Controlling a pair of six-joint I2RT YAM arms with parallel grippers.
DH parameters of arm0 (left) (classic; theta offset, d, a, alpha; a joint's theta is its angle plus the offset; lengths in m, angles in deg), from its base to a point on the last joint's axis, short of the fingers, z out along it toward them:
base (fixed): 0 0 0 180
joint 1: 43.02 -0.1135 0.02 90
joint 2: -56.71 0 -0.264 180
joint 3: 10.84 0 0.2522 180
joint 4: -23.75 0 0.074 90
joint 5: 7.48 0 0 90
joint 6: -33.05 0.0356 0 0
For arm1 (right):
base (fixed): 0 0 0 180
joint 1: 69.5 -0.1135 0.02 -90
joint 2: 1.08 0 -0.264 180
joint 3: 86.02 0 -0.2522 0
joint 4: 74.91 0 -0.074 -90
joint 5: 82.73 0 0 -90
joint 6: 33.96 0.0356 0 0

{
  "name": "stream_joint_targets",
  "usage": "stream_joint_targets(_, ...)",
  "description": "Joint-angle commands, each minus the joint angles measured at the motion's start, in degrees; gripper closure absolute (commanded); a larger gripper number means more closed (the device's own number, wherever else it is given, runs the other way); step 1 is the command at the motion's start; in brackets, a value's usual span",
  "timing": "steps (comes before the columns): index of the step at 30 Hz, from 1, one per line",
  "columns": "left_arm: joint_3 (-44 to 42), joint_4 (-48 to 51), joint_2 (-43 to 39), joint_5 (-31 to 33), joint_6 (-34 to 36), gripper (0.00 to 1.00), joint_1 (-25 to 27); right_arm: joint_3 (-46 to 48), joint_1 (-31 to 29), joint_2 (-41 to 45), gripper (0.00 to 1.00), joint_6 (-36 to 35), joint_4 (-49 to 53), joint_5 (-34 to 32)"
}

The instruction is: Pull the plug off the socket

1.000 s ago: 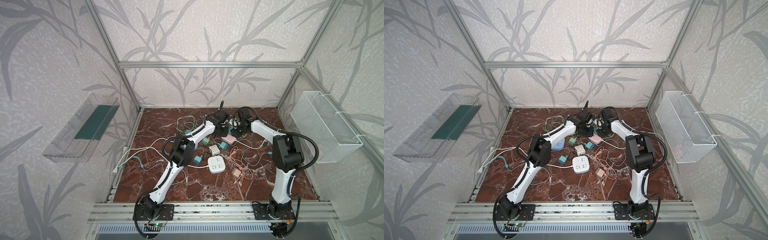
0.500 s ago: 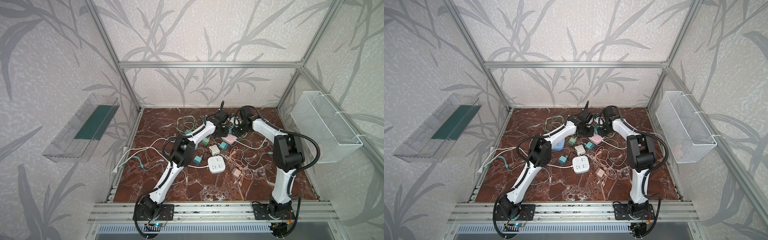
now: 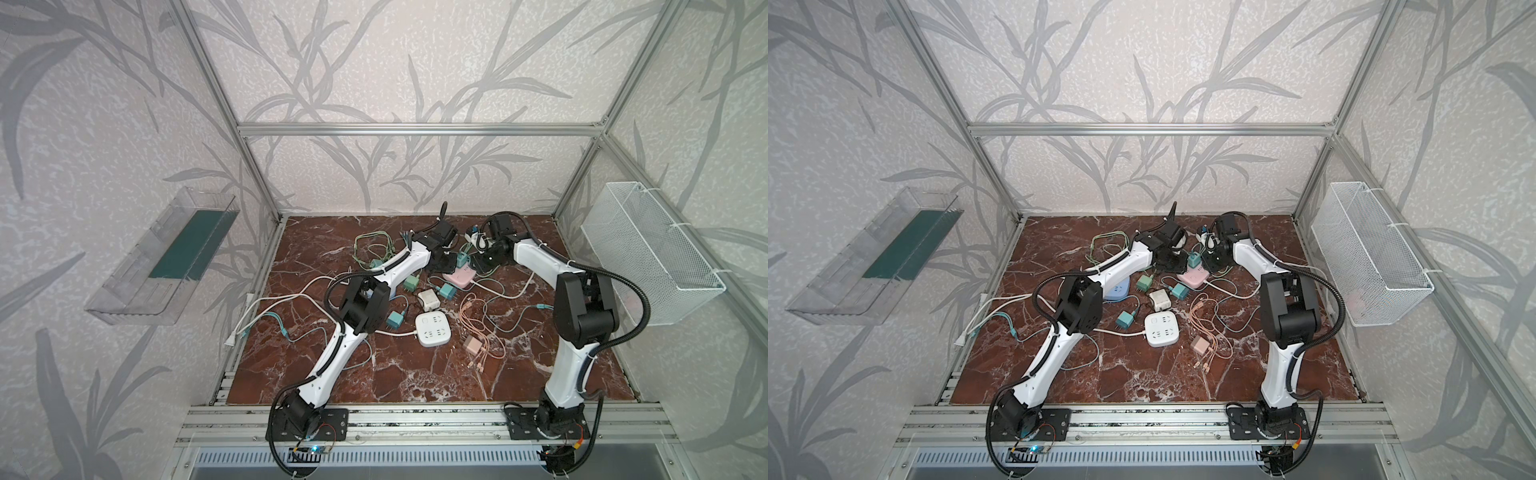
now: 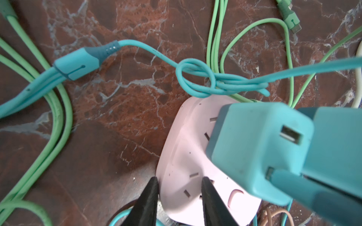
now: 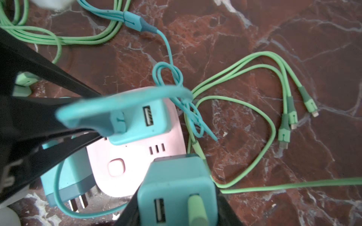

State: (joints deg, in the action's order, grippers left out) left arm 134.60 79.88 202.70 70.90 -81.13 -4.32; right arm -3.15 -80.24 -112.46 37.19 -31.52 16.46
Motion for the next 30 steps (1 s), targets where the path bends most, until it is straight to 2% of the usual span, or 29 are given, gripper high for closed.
stream_joint_targets(1, -3.9, 5.6, 2.3, -1.9, -0.6, 0.63, 1.1, 0.9, 0.5, 2.5, 0.67, 0.9, 2.6, -2.0)
stream_joint_targets(8, -4.8, 4.4, 1.3, -2.4, -0.6, 0.63, 1.0, 1.2, 1.3, 3.7, 0.67, 2.0, 7.2, -3.6)
stream_joint_targets(22, -6.0, 3.4, 0.5, -2.4, -0.3, 0.63, 0.9, -3.3, 3.1, 2.3, 0.67, 2.7, 19.0, -11.0)
stream_joint_targets(30, -6.5, 3.1, 0.2, -2.6, -0.2, 0.63, 0.9, -6.4, 3.1, 1.2, 0.66, 2.5, 24.6, -11.9)
